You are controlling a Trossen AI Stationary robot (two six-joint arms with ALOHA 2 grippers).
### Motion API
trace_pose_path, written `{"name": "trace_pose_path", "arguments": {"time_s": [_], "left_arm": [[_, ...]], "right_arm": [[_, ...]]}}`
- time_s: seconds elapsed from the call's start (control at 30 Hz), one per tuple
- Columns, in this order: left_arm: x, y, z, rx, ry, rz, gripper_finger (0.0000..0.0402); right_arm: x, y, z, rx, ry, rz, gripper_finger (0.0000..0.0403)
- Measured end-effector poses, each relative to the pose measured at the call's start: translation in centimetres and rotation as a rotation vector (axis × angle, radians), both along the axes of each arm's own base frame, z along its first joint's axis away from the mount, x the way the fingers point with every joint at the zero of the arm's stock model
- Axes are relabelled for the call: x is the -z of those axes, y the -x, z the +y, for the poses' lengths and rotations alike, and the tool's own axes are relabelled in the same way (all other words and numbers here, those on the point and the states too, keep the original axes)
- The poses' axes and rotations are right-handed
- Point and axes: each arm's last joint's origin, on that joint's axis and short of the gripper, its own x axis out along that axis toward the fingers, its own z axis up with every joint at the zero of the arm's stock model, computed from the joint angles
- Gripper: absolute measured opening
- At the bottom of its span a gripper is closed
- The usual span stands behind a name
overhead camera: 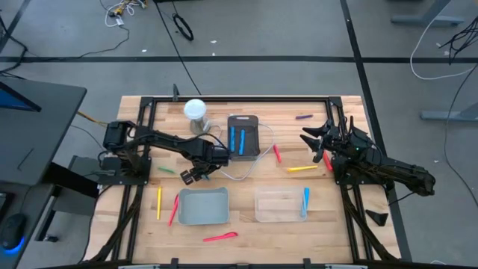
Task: Pick & Place Markers
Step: Put the blue pen into the transparent bin
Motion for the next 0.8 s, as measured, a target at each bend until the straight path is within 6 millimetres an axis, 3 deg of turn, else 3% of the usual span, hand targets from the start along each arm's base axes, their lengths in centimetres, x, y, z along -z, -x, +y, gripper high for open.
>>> {"name": "trace_pose_path", "arguments": {"time_s": [0.23, 0.6, 0.8], "left_arm": [[1.4, -0.8, 0.0, 0.004, 0.001, -0.008, 0.0172], [1.6, -0.9, -0.2, 0.065, -0.045, -0.016, 0.017], [1.8, -1.1, -0.3, 0.075, -0.046, -0.02, 0.0118]], "right_arm": [[0.0, 0.0, 0.0, 0.0, 0.0, 0.0, 0.0159], [0.0, 0.0, 0.0, 0.0, 0.0, 0.0, 0.0159], [0.0, 0.0, 0.0, 0.0, 0.0, -0.001, 0.0159]]}}
